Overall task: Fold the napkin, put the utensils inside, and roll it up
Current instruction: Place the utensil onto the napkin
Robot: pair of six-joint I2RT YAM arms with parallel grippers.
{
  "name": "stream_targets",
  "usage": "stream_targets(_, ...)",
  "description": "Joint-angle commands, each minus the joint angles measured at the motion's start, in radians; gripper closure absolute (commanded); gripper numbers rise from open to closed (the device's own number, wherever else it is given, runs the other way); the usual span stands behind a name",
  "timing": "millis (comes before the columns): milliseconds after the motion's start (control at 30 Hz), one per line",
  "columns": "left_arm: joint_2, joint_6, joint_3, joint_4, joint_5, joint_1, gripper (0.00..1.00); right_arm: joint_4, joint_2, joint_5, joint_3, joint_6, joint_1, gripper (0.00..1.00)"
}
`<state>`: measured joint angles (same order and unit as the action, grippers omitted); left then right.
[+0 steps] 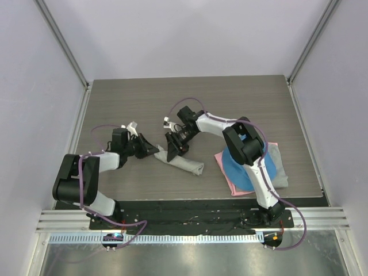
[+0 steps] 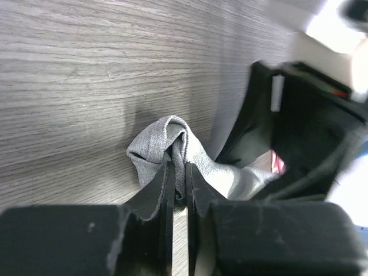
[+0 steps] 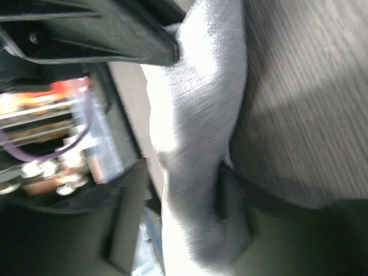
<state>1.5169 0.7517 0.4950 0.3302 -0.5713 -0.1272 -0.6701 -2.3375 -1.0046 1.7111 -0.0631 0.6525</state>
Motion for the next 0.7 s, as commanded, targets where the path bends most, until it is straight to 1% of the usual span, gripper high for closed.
stream_targets(0, 0.008, -0.025, 0.06, -0.112, 0.016, -0.005, 0.94, 0.085, 0.194, 0.317, -0.05, 0.026, 0.006, 0.35)
stream_targets(33, 0.009, -0.023, 0.069, -0.131, 0.016, -0.005, 0.95, 0.108, 0.257, 0.354, -0.07, 0.035, 0.022, 0.33)
stream_targets(67, 0.017, -0.022, 0.086, -0.147, 0.016, -0.005, 0.96, 0.131, 0.295, 0.436, -0.115, 0.052, 0.032, 0.31)
stream_targets(100, 0.019, -0.02, 0.094, -0.17, 0.017, -0.005, 0.97, 0.192, 0.331, 0.484, -0.146, 0.058, 0.044, 0.27)
stream_targets(133, 0.022, -0.018, 0.103, -0.212, 0.027, -0.005, 0.98, 0.22, 0.398, 0.532, -0.175, 0.059, 0.058, 0.26)
stream_targets(167, 0.023, -0.018, 0.112, -0.235, 0.028, -0.005, 0.99, 0.245, 0.424, 0.62, -0.229, 0.11, 0.093, 0.24)
stream_targets(233, 0.028, -0.018, 0.134, -0.275, 0.028, -0.005, 0.99, 0.285, 0.476, 0.717, -0.266, 0.155, 0.127, 0.22)
stream_targets(300, 0.029, -0.018, 0.149, -0.29, 0.028, -0.005, 0.99, 0.299, 0.489, 0.817, -0.303, 0.215, 0.183, 0.2)
stream_targets(500, 0.042, -0.022, 0.169, -0.324, 0.027, -0.003, 0.99, 0.287, 0.469, 0.938, -0.323, 0.302, 0.282, 0.19)
stream_targets(667, 0.049, -0.022, 0.183, -0.327, 0.027, -0.003, 0.98, 0.256, 0.425, 0.948, -0.311, 0.332, 0.306, 0.19)
